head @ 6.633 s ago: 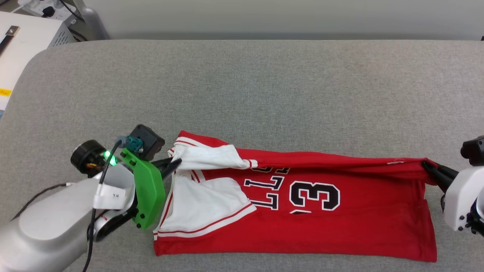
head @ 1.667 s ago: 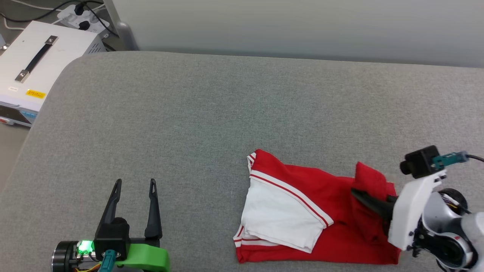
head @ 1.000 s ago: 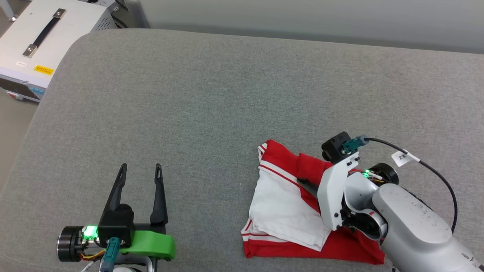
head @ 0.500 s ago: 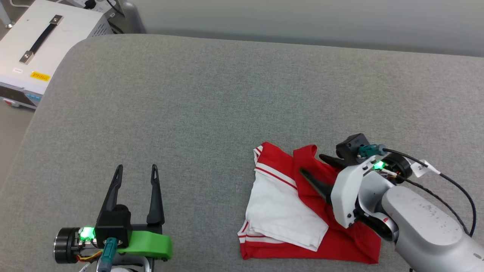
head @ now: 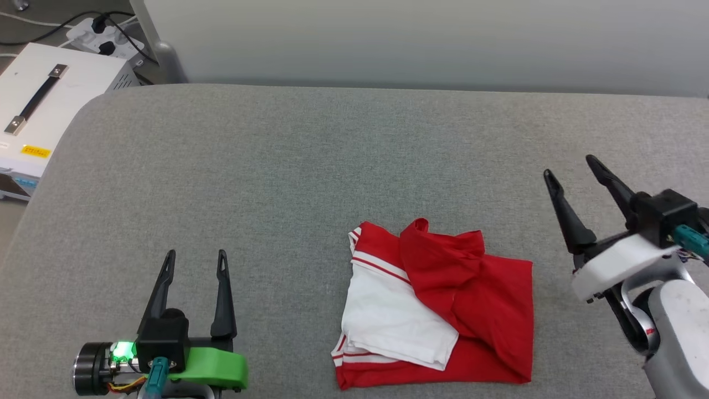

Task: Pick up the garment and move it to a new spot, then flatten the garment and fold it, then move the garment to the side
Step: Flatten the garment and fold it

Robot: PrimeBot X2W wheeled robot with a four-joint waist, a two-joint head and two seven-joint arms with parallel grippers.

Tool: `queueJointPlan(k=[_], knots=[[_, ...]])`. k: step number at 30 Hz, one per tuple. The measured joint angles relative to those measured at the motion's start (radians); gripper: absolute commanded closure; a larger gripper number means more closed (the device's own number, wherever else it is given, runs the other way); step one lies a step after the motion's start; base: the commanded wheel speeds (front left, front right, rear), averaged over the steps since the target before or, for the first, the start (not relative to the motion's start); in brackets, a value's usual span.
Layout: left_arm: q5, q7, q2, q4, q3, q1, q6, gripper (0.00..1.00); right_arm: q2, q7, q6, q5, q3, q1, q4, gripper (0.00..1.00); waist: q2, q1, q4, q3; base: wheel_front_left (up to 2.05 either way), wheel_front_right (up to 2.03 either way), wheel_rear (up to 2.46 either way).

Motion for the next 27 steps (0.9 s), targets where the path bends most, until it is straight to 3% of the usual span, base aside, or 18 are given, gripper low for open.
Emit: queueJointPlan(k=[7, 13, 27], knots=[[0.0, 0.0, 0.002, -0.005, -0.006, 0.002, -0.002, 0.0, 0.153, -0.067, 0.0, -0.218, -0.229, 0.151, -0.11, 0.0, 0.0, 0.0, -0.015, -0.027, 0.0, 0.0, 0.0], [0.0, 0.0, 0.003, -0.003, -0.014, 0.014, -0.004, 0.0, 0.244, -0.074, 0.0, -0.27, -0.272, 0.281, -0.193, 0.0, 0.0, 0.0, -0.019, -0.052, 0.0, 0.0, 0.0], [-0.008, 0.0, 0.004, 0.024, -0.02, 0.048, -0.021, 0.0, 0.305, -0.074, 0.0, -0.247, -0.315, 0.447, -0.243, 0.0, 0.0, 0.0, -0.01, -0.084, 0.0, 0.0, 0.0]])
